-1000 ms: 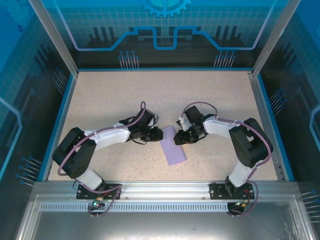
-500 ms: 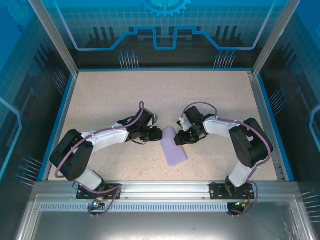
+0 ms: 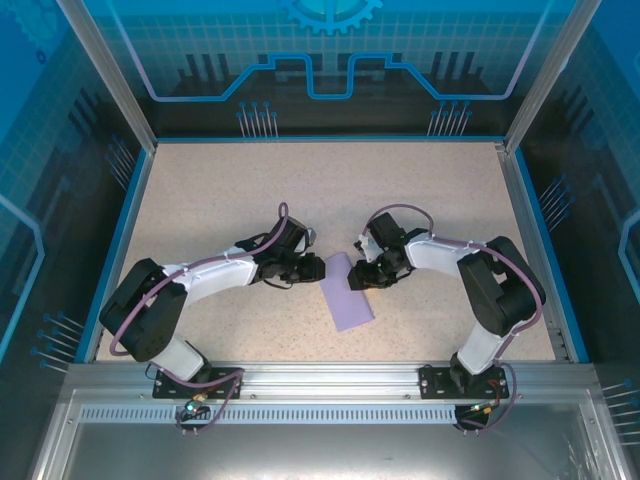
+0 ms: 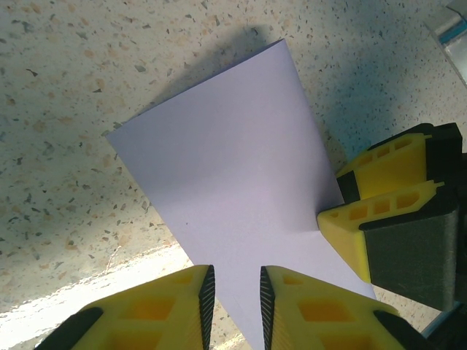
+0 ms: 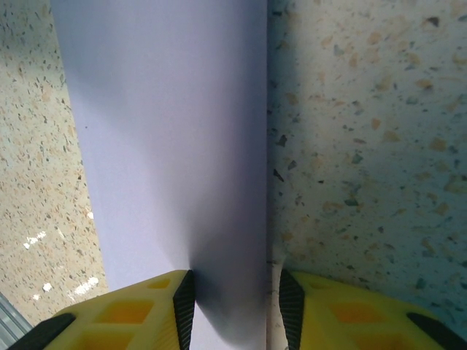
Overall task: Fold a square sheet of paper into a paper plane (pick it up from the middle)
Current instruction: First fold in half a square sheet of paper at the center of the table, then hold the square sheet of paper at the center of the table.
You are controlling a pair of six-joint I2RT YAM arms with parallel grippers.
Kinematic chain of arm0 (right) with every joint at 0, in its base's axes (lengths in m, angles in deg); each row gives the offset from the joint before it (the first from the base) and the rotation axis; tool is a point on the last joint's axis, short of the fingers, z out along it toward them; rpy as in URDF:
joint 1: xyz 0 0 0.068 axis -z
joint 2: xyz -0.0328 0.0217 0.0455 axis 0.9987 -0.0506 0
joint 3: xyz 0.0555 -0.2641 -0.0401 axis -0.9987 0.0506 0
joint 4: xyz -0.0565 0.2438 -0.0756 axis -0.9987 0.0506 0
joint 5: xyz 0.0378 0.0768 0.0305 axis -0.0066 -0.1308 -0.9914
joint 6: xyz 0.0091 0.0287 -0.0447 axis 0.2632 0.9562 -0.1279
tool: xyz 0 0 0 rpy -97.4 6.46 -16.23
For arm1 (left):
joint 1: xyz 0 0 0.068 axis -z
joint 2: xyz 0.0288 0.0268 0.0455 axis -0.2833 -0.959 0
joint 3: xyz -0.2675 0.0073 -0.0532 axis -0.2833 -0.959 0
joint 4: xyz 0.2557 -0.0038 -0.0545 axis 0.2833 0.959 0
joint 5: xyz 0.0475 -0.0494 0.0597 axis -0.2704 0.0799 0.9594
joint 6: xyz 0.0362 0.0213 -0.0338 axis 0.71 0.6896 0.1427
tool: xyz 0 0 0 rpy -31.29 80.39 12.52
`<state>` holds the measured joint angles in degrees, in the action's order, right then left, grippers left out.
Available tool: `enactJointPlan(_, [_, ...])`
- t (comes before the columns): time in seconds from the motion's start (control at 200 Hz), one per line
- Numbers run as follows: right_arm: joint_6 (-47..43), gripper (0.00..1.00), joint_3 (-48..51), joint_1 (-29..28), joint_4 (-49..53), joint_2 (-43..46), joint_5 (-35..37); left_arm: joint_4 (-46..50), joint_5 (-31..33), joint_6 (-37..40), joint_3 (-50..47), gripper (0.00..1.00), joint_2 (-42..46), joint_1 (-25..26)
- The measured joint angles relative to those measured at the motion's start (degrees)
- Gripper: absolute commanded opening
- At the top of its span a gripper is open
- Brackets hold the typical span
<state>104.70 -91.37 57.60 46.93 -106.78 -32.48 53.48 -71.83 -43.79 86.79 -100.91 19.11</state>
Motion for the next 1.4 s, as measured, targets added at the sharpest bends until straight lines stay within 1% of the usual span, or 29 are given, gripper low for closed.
enactJointPlan(0.625, [1.7,0.43,-0.7,-1.6,0.7,0.0,2.6,-0.1,0.0,-0.1,-0.9,0.27,0.0,0.4])
enactJointPlan(1.09, [2.5,0.44,-1.4,-2.9,1.4,0.0,4.9,-0.2,0.0,-1.5,-1.2,0.27,0.0,0.9])
enactJointPlan(1.401, [2.7,0.44,-1.5,-3.4,1.6,0.0,5.8,0.5,2.7,-1.8,-1.6,0.27,0.9,1.0])
